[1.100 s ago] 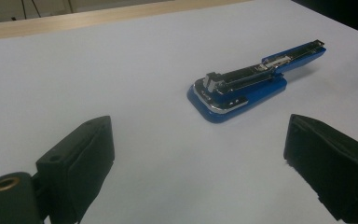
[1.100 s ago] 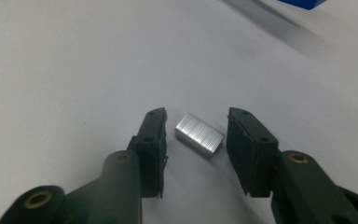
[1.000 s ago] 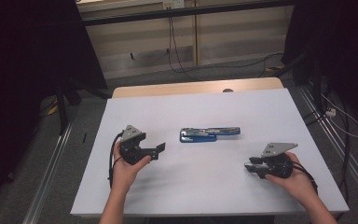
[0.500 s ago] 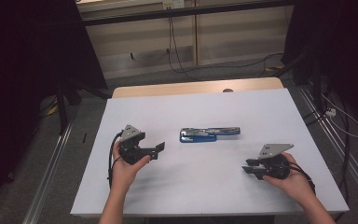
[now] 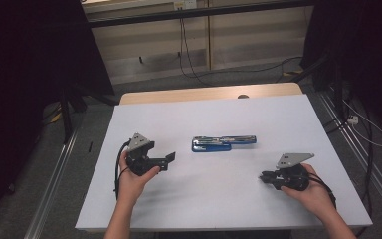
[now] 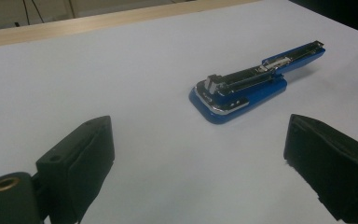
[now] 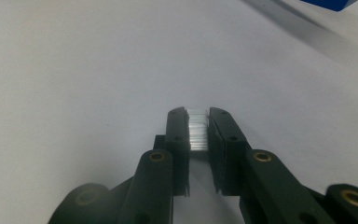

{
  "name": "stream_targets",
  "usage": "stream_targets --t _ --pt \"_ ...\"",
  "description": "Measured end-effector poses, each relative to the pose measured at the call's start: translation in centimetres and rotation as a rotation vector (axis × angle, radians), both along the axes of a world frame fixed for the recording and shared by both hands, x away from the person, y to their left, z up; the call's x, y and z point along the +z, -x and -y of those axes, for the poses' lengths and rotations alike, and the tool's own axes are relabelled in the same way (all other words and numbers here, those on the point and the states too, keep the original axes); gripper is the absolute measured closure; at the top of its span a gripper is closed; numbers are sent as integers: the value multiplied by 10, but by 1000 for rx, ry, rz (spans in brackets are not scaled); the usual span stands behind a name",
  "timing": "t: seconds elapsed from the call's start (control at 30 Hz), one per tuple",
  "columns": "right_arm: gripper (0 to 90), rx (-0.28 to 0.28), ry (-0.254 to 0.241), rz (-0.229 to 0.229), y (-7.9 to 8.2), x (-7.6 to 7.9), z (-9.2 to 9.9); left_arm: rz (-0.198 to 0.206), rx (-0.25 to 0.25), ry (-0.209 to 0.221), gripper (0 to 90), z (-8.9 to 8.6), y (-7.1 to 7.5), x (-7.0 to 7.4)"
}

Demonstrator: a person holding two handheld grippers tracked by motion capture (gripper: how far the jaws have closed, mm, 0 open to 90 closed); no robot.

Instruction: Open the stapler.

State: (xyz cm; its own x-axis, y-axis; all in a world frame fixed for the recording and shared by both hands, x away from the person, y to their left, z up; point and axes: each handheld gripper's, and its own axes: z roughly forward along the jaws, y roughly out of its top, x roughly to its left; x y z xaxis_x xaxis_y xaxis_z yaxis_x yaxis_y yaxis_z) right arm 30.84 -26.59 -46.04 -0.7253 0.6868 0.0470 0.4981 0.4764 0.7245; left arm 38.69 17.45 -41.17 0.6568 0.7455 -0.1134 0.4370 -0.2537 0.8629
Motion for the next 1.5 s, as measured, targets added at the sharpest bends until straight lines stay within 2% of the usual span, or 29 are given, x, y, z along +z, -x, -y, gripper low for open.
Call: stream_targets --t 0.3,0.47,0.63,0.67,0.8,0.97,1.2,1.4,1.5 --pt "781 2 47 -20 -2 4 -5 -1 -8 3 86 2 -1 0" --pt "780 1 93 -60 -7 9 -10 -5 -12 2 86 4 -1 -1" --pt "789 -2 113 -101 -11 12 -13 -4 -7 -8 85 0 -2 0" --pt "790 5 126 -109 -12 13 -14 -3 -2 5 85 1 -2 0" --pt "791 25 175 -123 -15 17 -19 -5 -5 9 86 -1 1 2" --pt "791 37 171 -143 -20 19 -18 0 0 15 85 -5 3 4" --pt "791 66 136 -136 -30 31 -24 1 10 24 85 -10 3 4" --pt "791 91 110 -116 -44 45 -34 -6 5 14 85 -11 3 4" --pt "791 101 95 -112 -50 52 -37 -2 10 26 85 -12 3 5"
